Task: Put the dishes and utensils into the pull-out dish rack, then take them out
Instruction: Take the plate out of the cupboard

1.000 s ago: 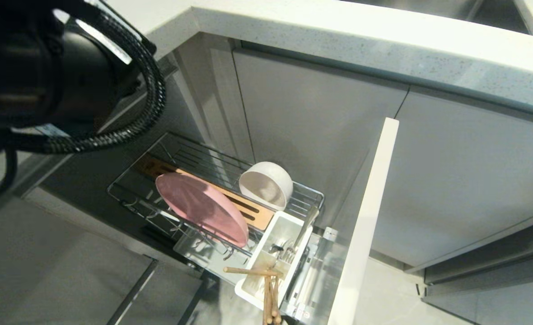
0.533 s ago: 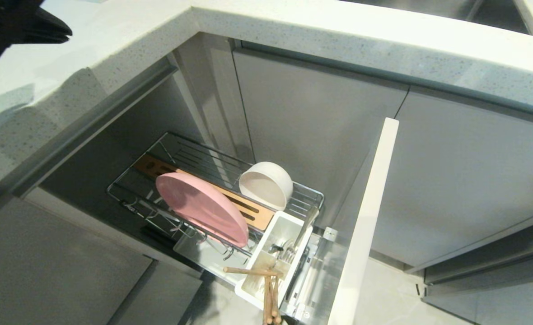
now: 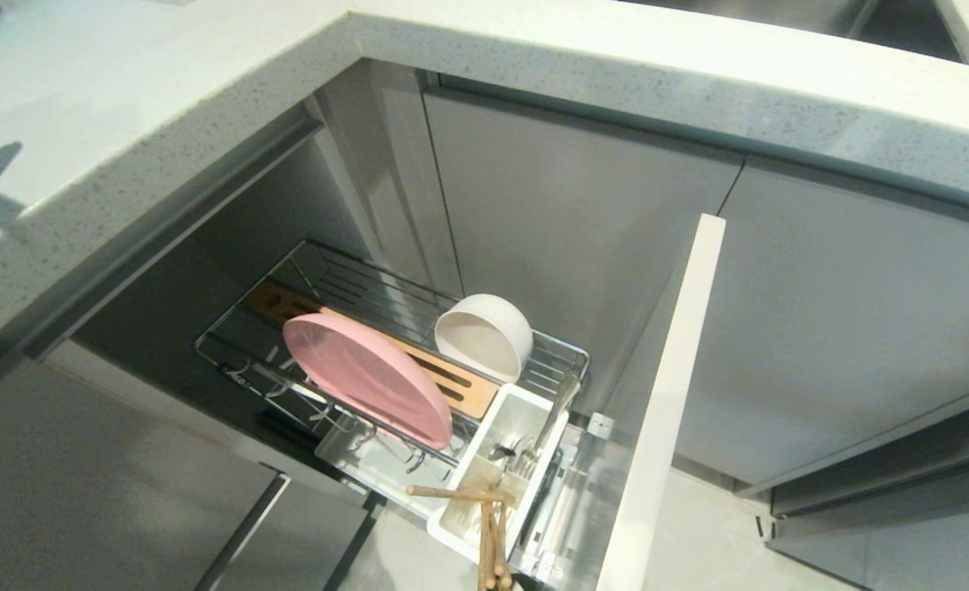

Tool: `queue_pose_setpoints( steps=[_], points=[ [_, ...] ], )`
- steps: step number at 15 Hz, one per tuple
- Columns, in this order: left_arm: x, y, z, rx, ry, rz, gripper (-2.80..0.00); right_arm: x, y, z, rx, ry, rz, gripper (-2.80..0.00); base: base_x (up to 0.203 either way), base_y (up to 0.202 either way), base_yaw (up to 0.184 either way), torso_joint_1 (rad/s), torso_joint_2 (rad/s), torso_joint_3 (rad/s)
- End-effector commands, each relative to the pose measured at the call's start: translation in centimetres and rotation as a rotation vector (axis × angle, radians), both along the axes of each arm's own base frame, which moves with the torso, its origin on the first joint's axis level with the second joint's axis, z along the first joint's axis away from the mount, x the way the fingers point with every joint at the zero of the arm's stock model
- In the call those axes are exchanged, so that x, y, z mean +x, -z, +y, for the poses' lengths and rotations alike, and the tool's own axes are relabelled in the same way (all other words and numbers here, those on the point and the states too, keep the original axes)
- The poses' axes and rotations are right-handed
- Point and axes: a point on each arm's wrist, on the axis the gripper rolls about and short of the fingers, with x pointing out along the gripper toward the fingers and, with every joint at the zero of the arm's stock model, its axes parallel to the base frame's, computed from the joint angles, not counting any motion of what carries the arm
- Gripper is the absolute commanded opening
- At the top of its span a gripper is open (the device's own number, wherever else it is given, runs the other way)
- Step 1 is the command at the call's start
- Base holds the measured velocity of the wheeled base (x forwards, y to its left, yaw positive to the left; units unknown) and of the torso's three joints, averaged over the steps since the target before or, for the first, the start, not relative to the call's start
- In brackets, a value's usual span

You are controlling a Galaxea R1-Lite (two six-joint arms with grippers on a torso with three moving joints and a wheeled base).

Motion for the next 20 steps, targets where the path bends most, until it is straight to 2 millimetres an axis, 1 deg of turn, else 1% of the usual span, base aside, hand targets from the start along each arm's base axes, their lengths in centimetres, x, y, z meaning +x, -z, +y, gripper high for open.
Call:
queue_pose_setpoints(
  steps=[1, 4, 6, 7, 9, 12, 13, 15, 17, 20],
  points=[
    [-2.4, -0.4, 1.8, -0.013, -0.014, -0.054, -2.80, 0.0, 0.0, 0.0, 0.000, 0.000, 0.002, -2.80, 0.000, 0.000, 0.000, 0.000, 0.00, 0.000],
    [-4.3, -0.6, 3.1, 0.025, -0.083, -0.094, -2.80, 0.0, 0.0, 0.0, 0.000, 0.000, 0.002, -2.80, 0.000, 0.000, 0.000, 0.000, 0.00, 0.000],
    [-7.1, -0.4, 3.7, 0.058, -0.053, -0.144, -2.80, 0.0, 0.0, 0.0, 0.000, 0.000, 0.002, -2.80, 0.000, 0.000, 0.000, 0.000, 0.00, 0.000],
    [-8.8, 0.2, 3.6, 0.108, -0.021, -0.159, -2.80, 0.0, 0.0, 0.0, 0.000, 0.000, 0.002, -2.80, 0.000, 0.000, 0.000, 0.000, 0.00, 0.000],
    [-10.9, 2.3, 3.4, 0.198, -0.023, -0.139, -2.80, 0.0, 0.0, 0.0, 0.000, 0.000, 0.002, -2.80, 0.000, 0.000, 0.000, 0.000, 0.00, 0.000],
    [-14.3, 4.4, 2.8, 0.277, -0.057, -0.164, -2.80, 0.0, 0.0, 0.0, 0.000, 0.000, 0.002, -2.80, 0.000, 0.000, 0.000, 0.000, 0.00, 0.000],
    [-15.4, 5.4, 2.6, 0.298, -0.046, -0.169, -2.80, 0.0, 0.0, 0.0, 0.000, 0.000, 0.002, -2.80, 0.000, 0.000, 0.000, 0.000, 0.00, 0.000],
    [-16.2, 8.1, 2.4, 0.363, -0.028, -0.135, -2.80, 0.0, 0.0, 0.0, 0.000, 0.000, 0.002, -2.80, 0.000, 0.000, 0.000, 0.000, 0.00, 0.000],
    [-16.1, 11.7, 2.3, 0.415, -0.027, -0.100, -2.80, 0.0, 0.0, 0.0, 0.000, 0.000, 0.002, -2.80, 0.000, 0.000, 0.000, 0.000, 0.00, 0.000],
    [-16.3, 17.0, 2.5, 0.513, 0.004, -0.118, -2.80, 0.0, 0.0, 0.0, 0.000, 0.000, 0.002, -2.80, 0.000, 0.000, 0.000, 0.000, 0.00, 0.000]
  ],
)
